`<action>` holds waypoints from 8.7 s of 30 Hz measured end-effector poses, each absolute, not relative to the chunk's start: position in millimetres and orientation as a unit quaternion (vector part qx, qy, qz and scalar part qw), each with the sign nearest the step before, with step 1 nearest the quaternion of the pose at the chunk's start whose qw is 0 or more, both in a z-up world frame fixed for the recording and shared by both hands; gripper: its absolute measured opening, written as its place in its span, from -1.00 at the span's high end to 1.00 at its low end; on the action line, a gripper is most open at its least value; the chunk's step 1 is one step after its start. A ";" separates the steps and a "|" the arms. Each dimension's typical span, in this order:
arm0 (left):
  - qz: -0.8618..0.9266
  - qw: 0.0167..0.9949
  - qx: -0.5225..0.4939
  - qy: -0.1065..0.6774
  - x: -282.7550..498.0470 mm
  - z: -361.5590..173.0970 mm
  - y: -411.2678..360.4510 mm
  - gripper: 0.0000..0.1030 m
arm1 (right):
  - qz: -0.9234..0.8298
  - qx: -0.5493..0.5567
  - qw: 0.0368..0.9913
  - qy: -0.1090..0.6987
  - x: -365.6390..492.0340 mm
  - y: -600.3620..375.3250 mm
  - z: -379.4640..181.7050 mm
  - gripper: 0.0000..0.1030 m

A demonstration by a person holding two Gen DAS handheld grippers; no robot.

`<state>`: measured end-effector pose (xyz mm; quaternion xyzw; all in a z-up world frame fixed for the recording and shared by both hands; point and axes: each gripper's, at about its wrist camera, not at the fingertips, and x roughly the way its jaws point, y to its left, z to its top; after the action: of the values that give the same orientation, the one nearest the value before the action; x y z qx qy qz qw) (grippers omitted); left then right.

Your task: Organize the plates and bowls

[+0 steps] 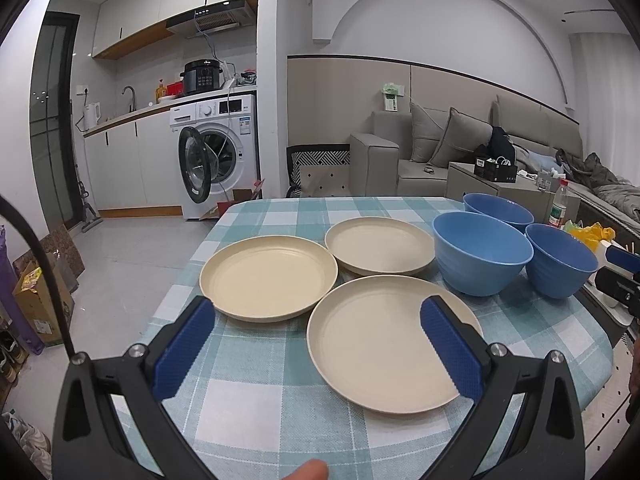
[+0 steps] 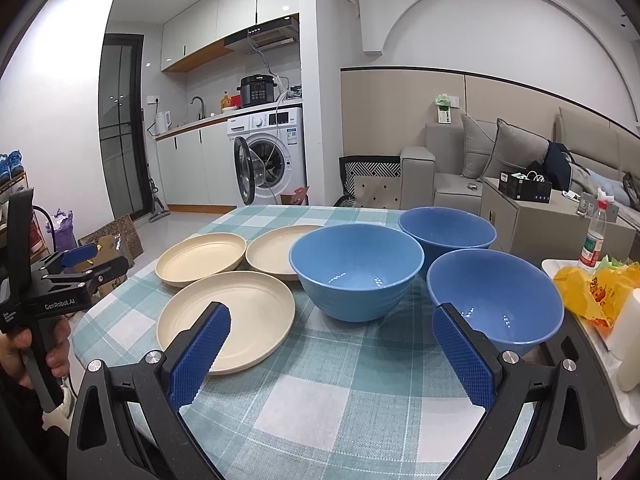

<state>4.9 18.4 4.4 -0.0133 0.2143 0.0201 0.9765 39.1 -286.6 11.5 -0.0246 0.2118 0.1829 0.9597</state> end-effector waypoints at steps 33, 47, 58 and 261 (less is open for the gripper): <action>0.020 0.980 -0.003 0.197 43.6 63.1 33.0 -1.00 | 0.221 -0.044 0.949 0.221 78.3 -263.3 101.1 -1.00; 0.021 0.981 -0.011 0.191 91.2 97.0 60.9 -1.00 | 0.238 -0.035 0.940 0.241 147.4 -238.2 161.1 -1.00; 0.020 0.971 -0.048 0.234 155.4 90.8 63.5 -1.00 | 0.242 -0.059 0.928 0.277 229.0 -197.7 169.2 -1.00; -0.017 0.935 -0.003 0.355 237.6 49.6 40.3 0.69 | 0.196 -0.117 0.861 0.454 370.1 -125.3 71.4 0.82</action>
<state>237.6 40.3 49.6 -0.0034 0.3554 -0.0172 0.9346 370.1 -125.3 71.4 -0.1169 0.4537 0.1958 0.8615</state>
